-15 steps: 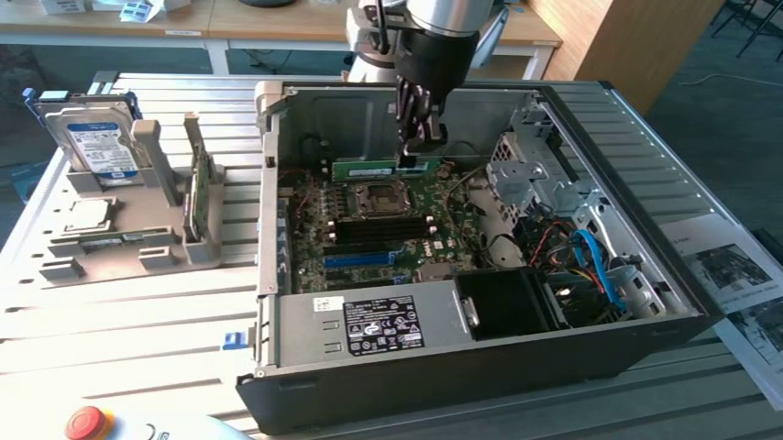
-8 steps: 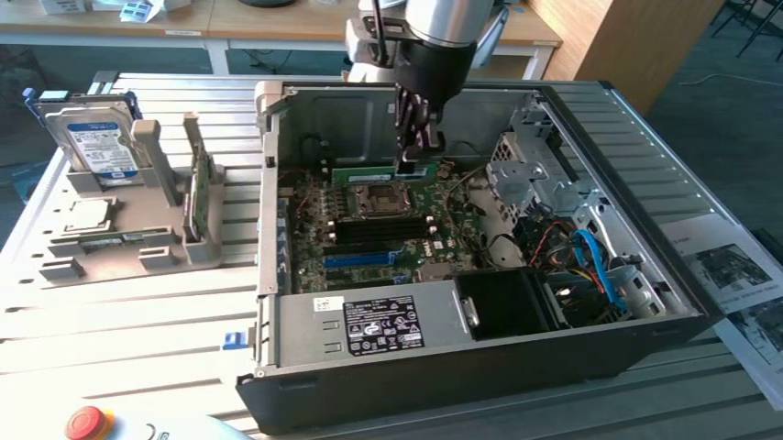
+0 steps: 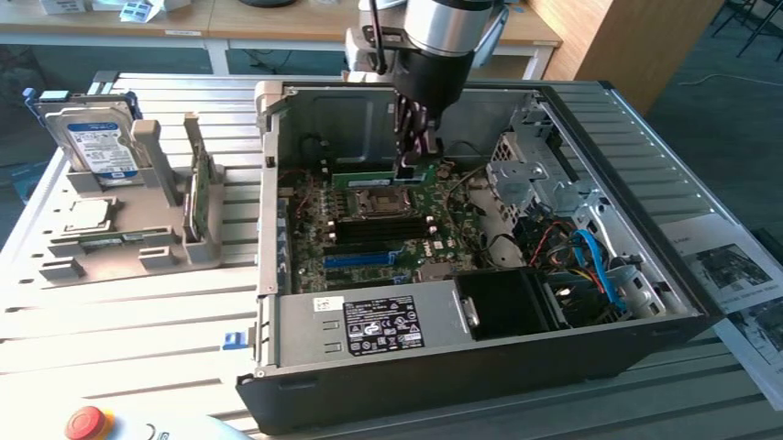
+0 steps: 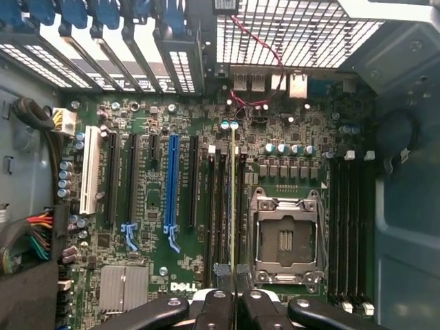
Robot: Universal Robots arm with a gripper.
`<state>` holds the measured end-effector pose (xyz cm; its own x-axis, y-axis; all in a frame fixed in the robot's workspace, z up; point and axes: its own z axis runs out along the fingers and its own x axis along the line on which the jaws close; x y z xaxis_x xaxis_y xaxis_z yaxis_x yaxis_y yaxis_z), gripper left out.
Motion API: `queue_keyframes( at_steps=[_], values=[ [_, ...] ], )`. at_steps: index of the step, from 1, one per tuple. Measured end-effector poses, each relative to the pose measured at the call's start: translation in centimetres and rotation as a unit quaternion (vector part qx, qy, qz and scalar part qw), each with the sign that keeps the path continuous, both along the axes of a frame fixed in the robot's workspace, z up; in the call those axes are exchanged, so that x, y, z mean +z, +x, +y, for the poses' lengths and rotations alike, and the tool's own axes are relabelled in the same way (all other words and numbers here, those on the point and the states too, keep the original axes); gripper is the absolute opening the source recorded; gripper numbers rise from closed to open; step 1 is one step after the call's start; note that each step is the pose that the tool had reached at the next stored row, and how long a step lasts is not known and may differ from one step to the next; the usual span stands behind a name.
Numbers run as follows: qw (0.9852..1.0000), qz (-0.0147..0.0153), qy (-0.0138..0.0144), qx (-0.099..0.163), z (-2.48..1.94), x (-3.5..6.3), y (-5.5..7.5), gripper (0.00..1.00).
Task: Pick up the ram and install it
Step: 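Insert the ram into the slot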
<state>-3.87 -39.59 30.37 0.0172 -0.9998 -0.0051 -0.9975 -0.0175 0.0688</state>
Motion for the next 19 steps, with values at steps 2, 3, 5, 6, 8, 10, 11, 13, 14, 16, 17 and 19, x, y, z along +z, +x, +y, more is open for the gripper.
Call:
queue_keyframes(
  at_steps=[2, 3, 5, 6, 8, 10, 11, 13, 14, 16, 17, 19],
  values=[
    [1.0000, 0.0000, 0.0000, 0.000, 0.00, -0.29, 0.0, 0.12],
    [1.0000, 0.0000, 0.0000, 0.000, 0.00, -0.42, 0.0, 0.12],
    [1.0000, 0.0000, -0.0001, 0.000, 0.00, -0.69, 0.0, 0.12],
    [1.0000, 0.0000, -0.0001, 0.000, 0.00, -0.83, 0.0, 0.12],
    [1.0000, 0.0000, -0.0001, 0.000, 0.00, -1.13, 0.0, 0.12],
    [1.0000, 0.0000, -0.0001, 0.000, 0.00, -1.38, 0.0, 0.12],
    [1.0000, 0.0000, 0.0000, 0.000, 0.00, -1.50, 0.0, 0.12],
    [1.0000, 0.0000, -0.0001, 0.000, 0.00, -1.75, 0.0, 0.12],
    [1.0000, 0.0000, 0.0000, 0.000, 0.00, -1.89, 0.0, 0.12],
    [1.0000, 0.0000, -0.0001, 0.000, 0.00, -2.19, 0.0, 0.12],
    [1.0000, 0.0000, 0.0000, 0.000, 0.00, -2.36, 0.0, 0.12],
    [1.0000, 0.0000, -0.0001, 0.000, 0.00, -2.68, 0.0, 0.12]
  ],
)
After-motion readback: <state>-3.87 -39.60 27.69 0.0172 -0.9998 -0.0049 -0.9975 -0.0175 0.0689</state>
